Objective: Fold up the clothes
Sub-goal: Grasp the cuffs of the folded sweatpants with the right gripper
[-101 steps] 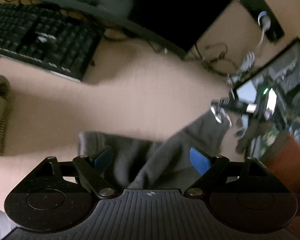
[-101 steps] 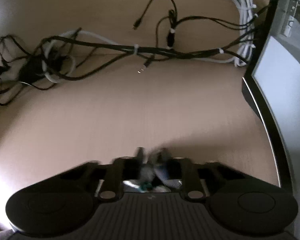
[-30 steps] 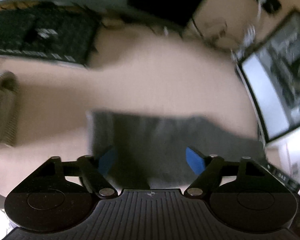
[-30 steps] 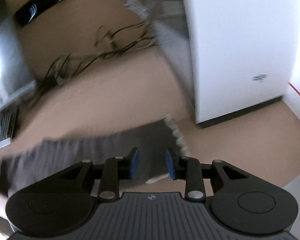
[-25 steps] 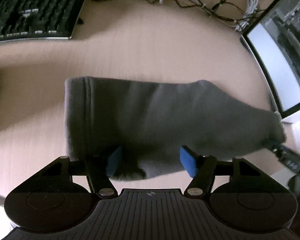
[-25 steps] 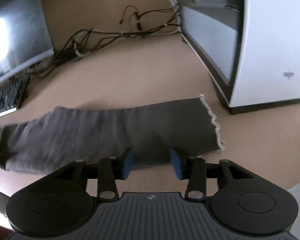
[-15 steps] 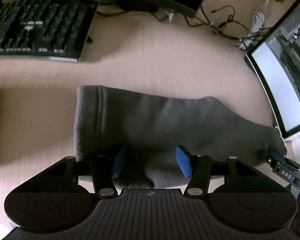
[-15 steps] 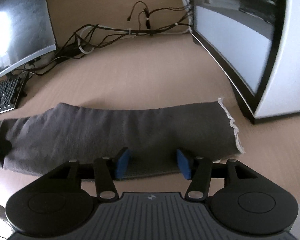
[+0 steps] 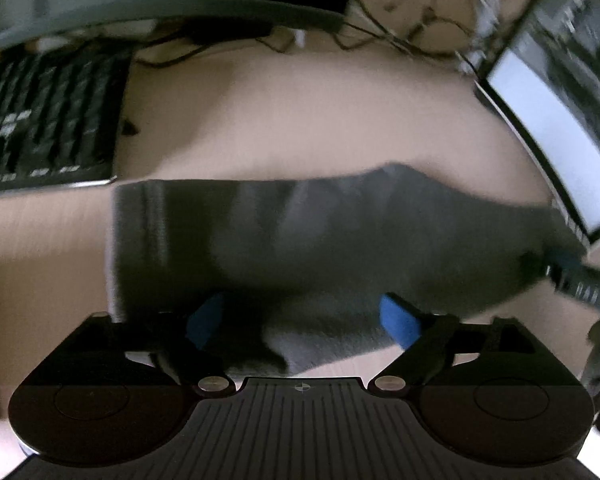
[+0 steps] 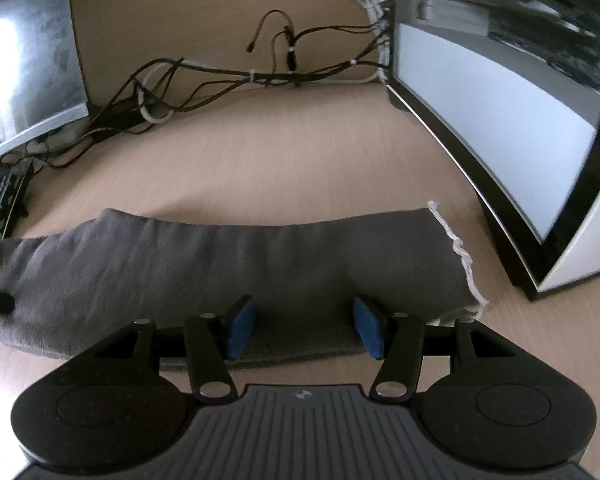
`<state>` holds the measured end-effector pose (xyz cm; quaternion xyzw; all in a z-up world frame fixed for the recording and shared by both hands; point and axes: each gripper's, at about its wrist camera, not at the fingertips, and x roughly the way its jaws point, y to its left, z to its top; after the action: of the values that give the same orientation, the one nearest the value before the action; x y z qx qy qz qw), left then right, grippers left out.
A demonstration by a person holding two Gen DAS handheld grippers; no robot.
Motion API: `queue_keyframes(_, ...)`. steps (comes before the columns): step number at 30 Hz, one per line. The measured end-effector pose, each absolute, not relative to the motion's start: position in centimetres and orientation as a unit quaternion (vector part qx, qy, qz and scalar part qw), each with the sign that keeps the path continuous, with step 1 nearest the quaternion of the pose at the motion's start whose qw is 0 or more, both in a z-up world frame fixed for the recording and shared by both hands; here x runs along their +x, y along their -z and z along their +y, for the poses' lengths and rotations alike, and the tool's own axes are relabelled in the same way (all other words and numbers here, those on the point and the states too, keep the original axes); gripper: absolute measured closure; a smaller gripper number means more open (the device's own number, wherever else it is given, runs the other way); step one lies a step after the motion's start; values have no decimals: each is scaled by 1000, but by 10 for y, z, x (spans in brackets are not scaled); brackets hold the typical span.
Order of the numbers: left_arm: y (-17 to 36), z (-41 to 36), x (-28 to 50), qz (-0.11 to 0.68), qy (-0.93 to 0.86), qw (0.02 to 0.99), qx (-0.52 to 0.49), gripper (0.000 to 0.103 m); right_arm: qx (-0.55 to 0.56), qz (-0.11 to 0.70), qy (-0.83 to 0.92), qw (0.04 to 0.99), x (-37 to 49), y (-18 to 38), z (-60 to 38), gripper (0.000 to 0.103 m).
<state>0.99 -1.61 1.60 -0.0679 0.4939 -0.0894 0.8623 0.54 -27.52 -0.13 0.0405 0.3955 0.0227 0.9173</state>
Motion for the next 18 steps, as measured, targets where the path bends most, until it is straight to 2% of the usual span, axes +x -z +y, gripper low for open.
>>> queue_keyframes(3, -15, -25, 11, 492, 100, 864, -45, 9, 46, 403, -7, 914, 6, -1, -275, 47)
queue_keyframes(8, -16, -33, 22, 492, 122, 860, -64, 9, 50, 403, 11, 914, 4, -1, -292, 47)
queue_keyframes(9, -15, -35, 23, 492, 120, 860, -65, 9, 60, 400, 2, 914, 3, 0, -299, 40)
queue_keyframes(10, -15, -36, 22, 489, 116, 862, -65, 9, 74, 399, -18, 914, 4, 0, -305, 21)
queue_keyframes(12, -14, -37, 21, 487, 104, 864, -70, 9, 102, 407, -82, 904, 9, 4, -311, 0)
queue_keyframes(18, -21, -42, 32, 518, 51, 847, -109, 9, 55, 407, -103, 906, 16, 11, -304, 0)
